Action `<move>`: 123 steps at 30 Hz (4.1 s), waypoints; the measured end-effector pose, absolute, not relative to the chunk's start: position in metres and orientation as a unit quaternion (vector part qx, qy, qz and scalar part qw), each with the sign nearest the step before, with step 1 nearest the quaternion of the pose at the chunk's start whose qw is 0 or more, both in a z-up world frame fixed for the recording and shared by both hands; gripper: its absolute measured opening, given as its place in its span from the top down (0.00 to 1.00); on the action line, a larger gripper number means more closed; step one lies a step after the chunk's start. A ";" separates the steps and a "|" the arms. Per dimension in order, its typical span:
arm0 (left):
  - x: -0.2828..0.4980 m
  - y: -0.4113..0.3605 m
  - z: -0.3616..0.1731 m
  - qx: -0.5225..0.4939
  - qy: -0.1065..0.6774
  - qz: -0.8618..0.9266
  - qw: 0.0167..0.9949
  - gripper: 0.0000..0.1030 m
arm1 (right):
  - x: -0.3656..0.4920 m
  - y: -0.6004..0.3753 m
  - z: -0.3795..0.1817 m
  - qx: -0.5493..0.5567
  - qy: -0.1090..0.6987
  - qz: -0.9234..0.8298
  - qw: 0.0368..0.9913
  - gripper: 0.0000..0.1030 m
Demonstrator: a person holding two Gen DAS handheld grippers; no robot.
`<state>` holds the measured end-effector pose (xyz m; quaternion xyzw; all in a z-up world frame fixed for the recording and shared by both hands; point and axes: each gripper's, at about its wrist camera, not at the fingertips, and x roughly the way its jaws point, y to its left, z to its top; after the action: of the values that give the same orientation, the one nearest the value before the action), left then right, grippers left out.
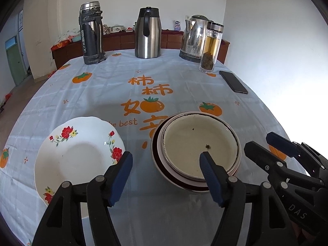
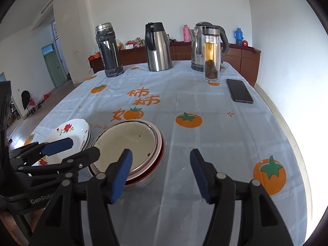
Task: Organize plates and bowls
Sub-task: 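Open both tools and release the enamel bowl rim, then close both tools on the rim of the nested bowl stack, then lift the bowl stack with both tools over the red-flower plates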
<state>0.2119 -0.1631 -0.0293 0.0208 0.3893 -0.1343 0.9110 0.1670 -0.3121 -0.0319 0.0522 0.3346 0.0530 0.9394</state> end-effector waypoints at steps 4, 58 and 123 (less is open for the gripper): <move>0.211 -0.164 -0.031 0.022 0.390 -0.137 0.910 0.32 | 0.166 -0.314 -0.032 0.054 0.333 0.053 0.940 0.42; 0.233 -0.170 -0.056 0.009 0.429 -0.128 0.894 0.53 | 0.203 -0.302 -0.055 0.088 0.382 0.068 0.917 0.79; 0.211 -0.061 -0.005 -0.032 0.374 -0.057 0.925 0.53 | 0.203 -0.196 -0.005 0.039 0.357 0.149 0.921 0.79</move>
<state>0.2108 -0.0607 -0.0049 -0.0319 0.3743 -0.0569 0.9250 0.2030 -0.1961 -0.0048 0.0389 0.3569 0.1491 0.9214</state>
